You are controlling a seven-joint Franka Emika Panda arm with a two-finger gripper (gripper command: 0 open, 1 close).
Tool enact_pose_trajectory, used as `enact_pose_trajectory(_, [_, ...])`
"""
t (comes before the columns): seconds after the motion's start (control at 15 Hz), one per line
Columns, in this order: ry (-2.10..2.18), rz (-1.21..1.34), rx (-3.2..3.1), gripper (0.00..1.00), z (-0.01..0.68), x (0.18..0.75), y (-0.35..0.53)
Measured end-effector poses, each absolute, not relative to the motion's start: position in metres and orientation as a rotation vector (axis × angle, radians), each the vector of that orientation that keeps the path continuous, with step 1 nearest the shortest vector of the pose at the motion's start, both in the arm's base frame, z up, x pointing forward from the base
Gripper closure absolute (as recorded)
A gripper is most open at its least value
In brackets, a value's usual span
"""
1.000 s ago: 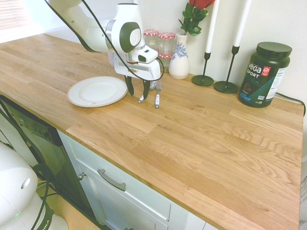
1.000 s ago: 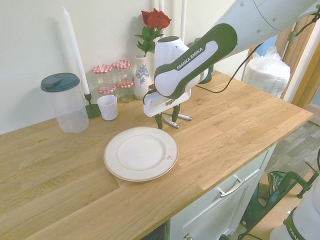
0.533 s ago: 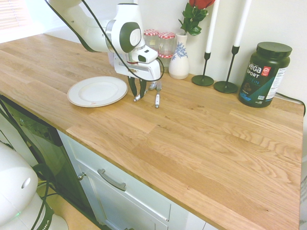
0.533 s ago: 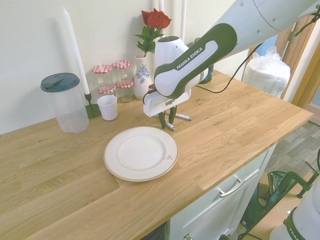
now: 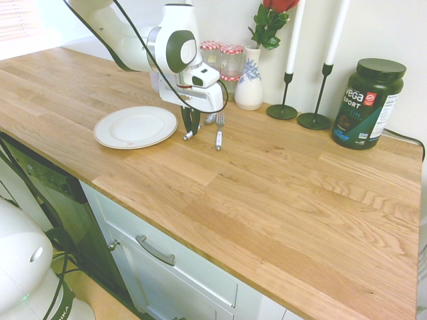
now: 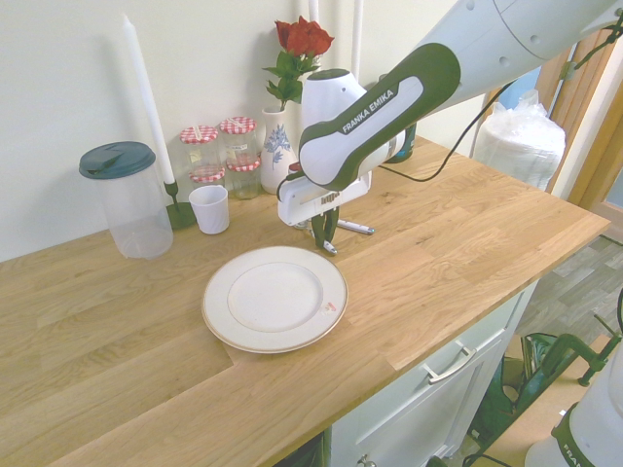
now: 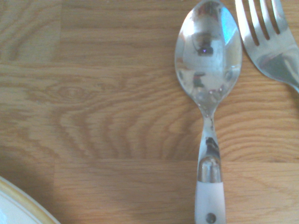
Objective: Put the spoon into the plate
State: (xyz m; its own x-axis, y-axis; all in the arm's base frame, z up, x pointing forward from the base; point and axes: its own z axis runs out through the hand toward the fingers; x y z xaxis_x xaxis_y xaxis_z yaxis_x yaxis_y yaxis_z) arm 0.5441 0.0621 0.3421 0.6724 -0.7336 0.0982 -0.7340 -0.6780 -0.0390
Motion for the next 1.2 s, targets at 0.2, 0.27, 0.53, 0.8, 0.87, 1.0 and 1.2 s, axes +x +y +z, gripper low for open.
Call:
enact_pose_trajectory(0.2, [-1.297,0.233,2.899,1.0,0.391,0.546,0.066])
enact_pose_trajectory(0.27, [-1.292,0.255,2.905,1.0,0.412,0.54,0.069])
enact_pose_trajectory(0.53, [-1.285,0.228,2.855,1.0,0.441,0.487,0.1])
enact_pose_trajectory(0.8, [-1.327,0.162,2.842,1.0,0.421,0.433,0.145])
enact_pose_trajectory(0.87, [-1.325,0.15,2.85,1.0,0.412,0.424,0.152])
enact_pose_trajectory(1.0, [-1.314,0.139,2.866,1.0,0.397,0.41,0.171])
enact_pose_trajectory(1.2, [-1.273,0.136,2.872,1.0,0.386,0.394,0.196])
